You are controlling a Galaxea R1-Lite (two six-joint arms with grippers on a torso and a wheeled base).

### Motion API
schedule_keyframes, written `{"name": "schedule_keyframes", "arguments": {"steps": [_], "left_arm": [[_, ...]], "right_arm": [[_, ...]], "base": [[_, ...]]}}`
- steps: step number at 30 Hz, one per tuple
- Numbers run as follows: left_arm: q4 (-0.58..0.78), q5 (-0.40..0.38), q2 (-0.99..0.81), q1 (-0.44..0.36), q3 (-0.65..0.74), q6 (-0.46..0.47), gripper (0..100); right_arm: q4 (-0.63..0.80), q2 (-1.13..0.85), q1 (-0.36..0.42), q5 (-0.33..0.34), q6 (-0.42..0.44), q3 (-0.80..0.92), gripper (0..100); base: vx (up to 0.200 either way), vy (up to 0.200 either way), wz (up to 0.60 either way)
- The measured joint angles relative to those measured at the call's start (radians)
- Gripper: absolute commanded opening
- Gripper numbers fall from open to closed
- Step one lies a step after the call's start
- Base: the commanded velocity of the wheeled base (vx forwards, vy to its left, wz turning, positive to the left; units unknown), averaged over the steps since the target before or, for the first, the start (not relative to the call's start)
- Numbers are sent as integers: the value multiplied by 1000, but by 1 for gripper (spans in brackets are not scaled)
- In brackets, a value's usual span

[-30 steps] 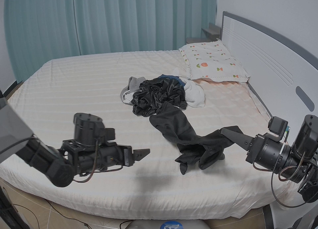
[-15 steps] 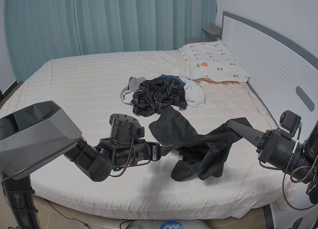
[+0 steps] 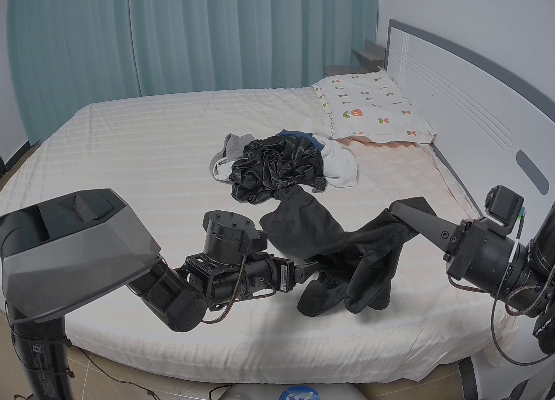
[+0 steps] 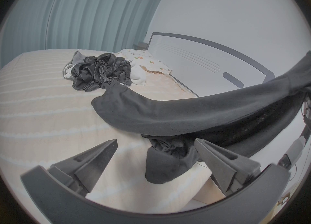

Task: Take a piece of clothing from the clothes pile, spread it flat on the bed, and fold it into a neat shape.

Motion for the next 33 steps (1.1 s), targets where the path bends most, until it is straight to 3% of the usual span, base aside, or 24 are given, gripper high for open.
{"name": "schedule_keyframes", "arguments": {"steps": [9, 15, 21, 26, 27, 33], "left_arm": [[-61, 100, 92, 1, -95, -15, 100], [-64, 163, 160, 5, -193, -106, 100], [-63, 193, 225, 19, -240, -120, 100], [-62, 200, 260, 34, -258, -155, 100], [-59, 199, 264, 37, -261, -176, 0], [-18, 184, 278, 44, -266, -252, 0]], "right_arm": [[7, -80, 55, -1, -20, 2, 0], [7, -137, 58, 4, -22, -3, 0], [6, -176, 40, 15, -22, -10, 0], [8, -188, -5, 69, -13, -24, 0], [8, -188, -19, 85, -12, -25, 0], [8, -162, -77, 117, -8, -26, 0]], "base": [[0, 0, 0], [0, 0, 0], [0, 0, 0], [0, 0, 0], [0, 0, 0], [0, 0, 0]]}}
